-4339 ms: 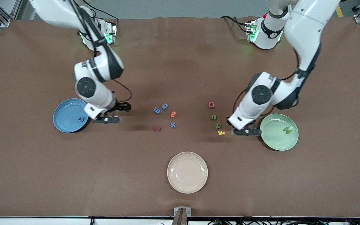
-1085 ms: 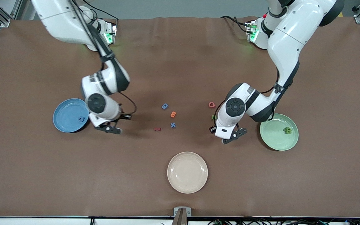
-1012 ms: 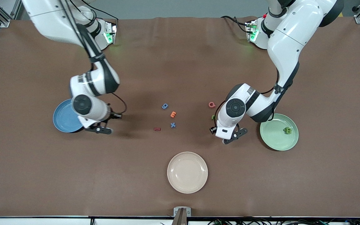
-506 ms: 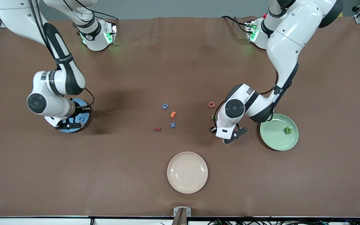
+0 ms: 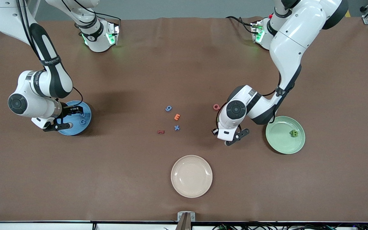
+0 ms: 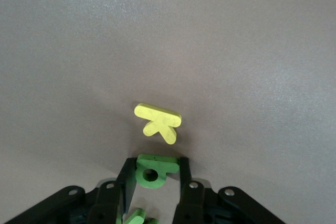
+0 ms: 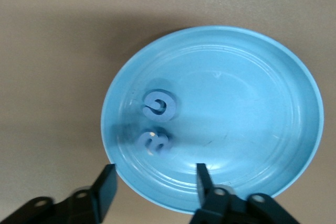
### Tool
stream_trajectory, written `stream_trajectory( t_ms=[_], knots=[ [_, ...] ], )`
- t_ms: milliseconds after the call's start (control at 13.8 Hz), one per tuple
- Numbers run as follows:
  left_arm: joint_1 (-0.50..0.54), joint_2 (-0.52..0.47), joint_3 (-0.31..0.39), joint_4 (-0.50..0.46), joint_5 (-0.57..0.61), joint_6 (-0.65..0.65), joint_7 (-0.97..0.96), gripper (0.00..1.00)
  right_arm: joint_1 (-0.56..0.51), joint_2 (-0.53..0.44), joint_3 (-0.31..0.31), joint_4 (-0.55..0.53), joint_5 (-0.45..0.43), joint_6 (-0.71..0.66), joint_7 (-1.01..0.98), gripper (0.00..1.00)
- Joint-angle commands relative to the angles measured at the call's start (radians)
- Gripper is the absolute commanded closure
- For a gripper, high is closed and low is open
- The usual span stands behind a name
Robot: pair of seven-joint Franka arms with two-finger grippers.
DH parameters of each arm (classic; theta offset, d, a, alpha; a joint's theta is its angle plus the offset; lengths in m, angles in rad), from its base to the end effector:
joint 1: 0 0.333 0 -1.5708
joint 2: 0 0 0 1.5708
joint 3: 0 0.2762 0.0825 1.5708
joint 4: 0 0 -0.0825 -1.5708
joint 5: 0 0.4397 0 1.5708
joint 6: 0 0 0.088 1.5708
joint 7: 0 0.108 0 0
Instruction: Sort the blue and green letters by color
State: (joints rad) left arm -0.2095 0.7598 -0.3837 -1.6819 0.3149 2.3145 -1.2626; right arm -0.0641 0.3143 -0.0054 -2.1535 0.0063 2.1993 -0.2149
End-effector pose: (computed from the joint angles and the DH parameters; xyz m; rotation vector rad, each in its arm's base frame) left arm 0.5730 -0.3699 0.1072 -3.0073 -0.8253 0.1035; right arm 0.5575 -0.0387 0.1506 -3.0659 -0.2166 0.4103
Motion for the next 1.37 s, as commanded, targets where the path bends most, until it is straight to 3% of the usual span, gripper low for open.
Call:
stream_trajectory(
  t_ms=[0, 289, 506, 723, 940, 1302],
  knots=[
    [0.001, -0.007, 0.003, 0.001, 0.023, -0.015, -0.012, 0.96, 0.015, -0.057, 0.021, -0.029, -0.008, -0.016, 0.046, 0.0],
    [0.021, -0.088, 0.003, 0.011, 0.059, -0.073, 0.024, 0.98, 0.176, -0.061, 0.024, -0.016, 0.017, -0.038, 0.352, 0.0],
    [0.096, -0.164, 0.0, 0.005, 0.059, -0.09, 0.161, 0.98, 0.327, -0.054, 0.025, -0.002, 0.159, 0.025, 0.536, 0.0],
    [0.165, -0.184, 0.0, 0.002, 0.059, -0.153, 0.32, 0.98, 0.476, -0.014, 0.024, 0.032, 0.161, 0.091, 0.811, 0.0],
    [0.261, -0.215, 0.0, -0.021, 0.059, -0.193, 0.512, 0.98, 0.604, 0.076, 0.021, 0.131, 0.152, 0.1, 1.075, 0.0],
    [0.425, -0.22, -0.001, -0.074, 0.064, -0.179, 0.802, 0.98, 0.728, 0.207, 0.019, 0.29, 0.08, 0.097, 1.361, 0.0]
  ],
)
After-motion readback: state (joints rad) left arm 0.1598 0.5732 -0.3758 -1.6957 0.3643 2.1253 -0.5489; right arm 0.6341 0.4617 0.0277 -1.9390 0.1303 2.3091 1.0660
